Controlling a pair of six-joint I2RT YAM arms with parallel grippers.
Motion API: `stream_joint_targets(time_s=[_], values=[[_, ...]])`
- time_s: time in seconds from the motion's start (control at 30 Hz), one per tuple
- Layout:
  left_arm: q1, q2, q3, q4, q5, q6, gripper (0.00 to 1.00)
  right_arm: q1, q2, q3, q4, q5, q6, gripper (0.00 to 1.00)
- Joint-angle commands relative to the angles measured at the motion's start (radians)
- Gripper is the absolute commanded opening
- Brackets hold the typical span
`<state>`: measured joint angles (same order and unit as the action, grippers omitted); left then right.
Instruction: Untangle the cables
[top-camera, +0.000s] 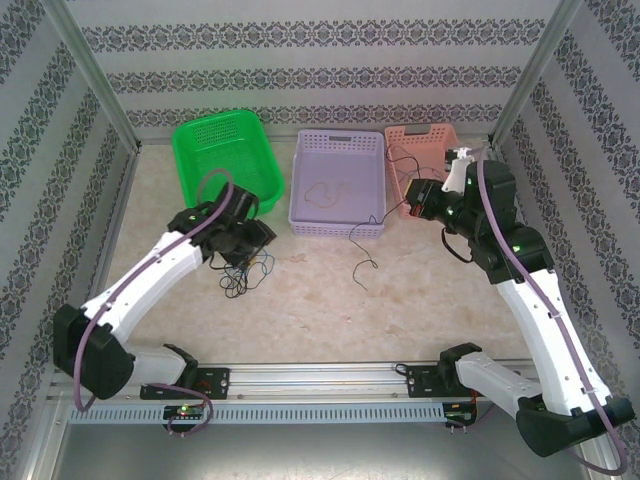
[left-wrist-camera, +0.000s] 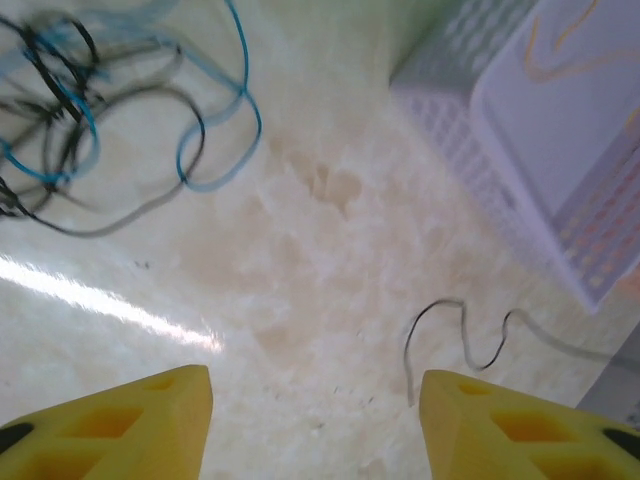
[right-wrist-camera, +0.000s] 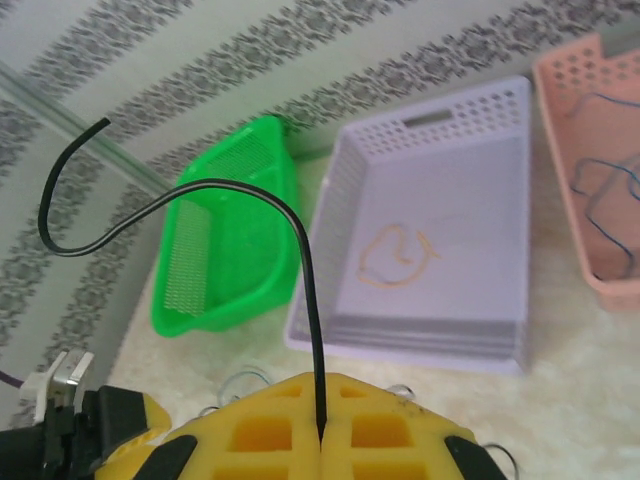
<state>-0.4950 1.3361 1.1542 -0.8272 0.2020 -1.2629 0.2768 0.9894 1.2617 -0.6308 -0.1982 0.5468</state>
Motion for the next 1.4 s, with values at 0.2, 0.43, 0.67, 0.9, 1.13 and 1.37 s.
stream_joint_targets(time_s=[0.2, 0.43, 0.67, 0.9, 1.13, 1.37], values=[[-0.292, 0.233, 0.074, 0.106, 0.051, 0.156, 0.56, -0.049, -0.028, -0.021, -0.052, 0.118, -0.071, 0.0], [-0.46, 0.469, 0.224, 0.162, 0.005, 0.28, 0.62, -0.086, -0.01, 0.001, -0.064, 0.13, -0.081, 0.0], [-0.496, 0.637, 0.347, 0.126, -0.089, 0.292, 0.61, -0.141, 0.014, 0.034, -0.09, 0.143, -0.087, 0.0], [-0.498, 0.777, 0.5, 0.075, -0.108, 0.309, 0.61, -0.194, 0.056, 0.043, -0.082, 0.118, -0.081, 0.0], [-0.498, 0.852, 0.589, -0.014, -0.162, 0.298, 0.58, -0.207, 0.121, 0.057, -0.067, 0.147, -0.078, 0.0], [-0.496, 0.896, 0.626, -0.024, -0.159, 0.299, 0.53, -0.218, 0.172, 0.077, -0.049, 0.149, -0.075, 0.0]])
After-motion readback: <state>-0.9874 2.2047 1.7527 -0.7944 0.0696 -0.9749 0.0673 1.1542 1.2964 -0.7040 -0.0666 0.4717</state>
